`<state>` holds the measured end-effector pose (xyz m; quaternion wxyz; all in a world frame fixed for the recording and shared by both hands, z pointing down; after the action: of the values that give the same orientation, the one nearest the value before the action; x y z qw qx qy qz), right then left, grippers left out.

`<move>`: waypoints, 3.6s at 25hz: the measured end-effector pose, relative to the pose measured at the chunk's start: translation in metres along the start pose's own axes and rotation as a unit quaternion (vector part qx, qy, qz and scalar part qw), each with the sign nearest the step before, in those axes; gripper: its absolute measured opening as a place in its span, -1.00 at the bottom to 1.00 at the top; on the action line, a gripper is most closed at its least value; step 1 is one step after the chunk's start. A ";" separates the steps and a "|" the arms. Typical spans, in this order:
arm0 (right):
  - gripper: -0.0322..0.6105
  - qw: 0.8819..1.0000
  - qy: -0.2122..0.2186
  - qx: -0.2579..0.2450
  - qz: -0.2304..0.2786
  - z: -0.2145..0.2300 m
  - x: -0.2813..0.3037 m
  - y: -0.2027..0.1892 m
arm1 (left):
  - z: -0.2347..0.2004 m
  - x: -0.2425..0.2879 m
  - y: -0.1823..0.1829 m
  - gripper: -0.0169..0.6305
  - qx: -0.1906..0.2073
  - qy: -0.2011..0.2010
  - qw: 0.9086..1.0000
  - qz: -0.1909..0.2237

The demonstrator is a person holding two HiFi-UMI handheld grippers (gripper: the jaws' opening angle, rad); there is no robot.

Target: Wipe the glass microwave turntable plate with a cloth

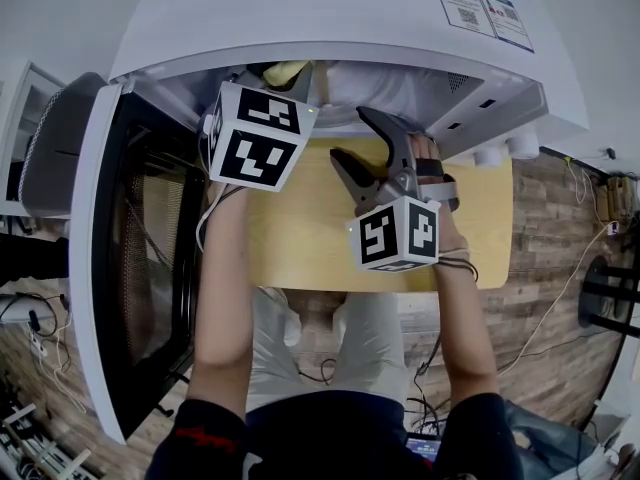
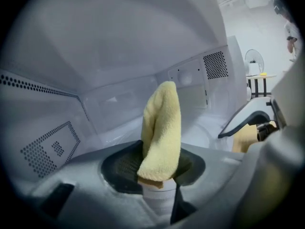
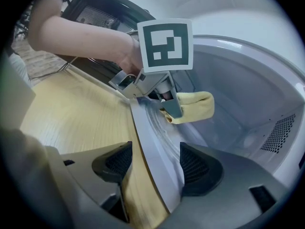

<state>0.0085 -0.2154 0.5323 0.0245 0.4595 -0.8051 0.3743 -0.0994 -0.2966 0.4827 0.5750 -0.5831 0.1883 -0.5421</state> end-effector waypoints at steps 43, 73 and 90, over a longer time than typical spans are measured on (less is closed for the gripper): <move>-0.04 1.000 0.006 -0.014 0.006 -0.006 -0.001 0.005 | 0.057 0.018 0.027 -0.54 0.092 -0.099 0.991 -0.001; -0.04 1.000 0.001 -0.018 0.003 -0.006 0.000 0.005 | 0.010 0.001 0.004 -0.54 0.063 -0.029 0.998 -0.008; -0.04 1.000 0.000 -0.020 0.000 -0.006 -0.001 0.005 | 0.015 0.002 0.004 -0.54 0.072 -0.037 0.997 -0.006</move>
<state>0.0034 -0.2098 0.5338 0.0337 0.4591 -0.8125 0.3577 -0.0847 -0.2924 0.4831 0.6186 -0.5611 0.1240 -0.5359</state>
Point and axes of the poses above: the fingertips, and each gripper's own axes: x forward along the fingers, z to its right, y out of its top, the point moved 5 cm from there along -x, backward along the fingers, and after that the axes turned 4 degrees about -y, right-handed, at the moved point
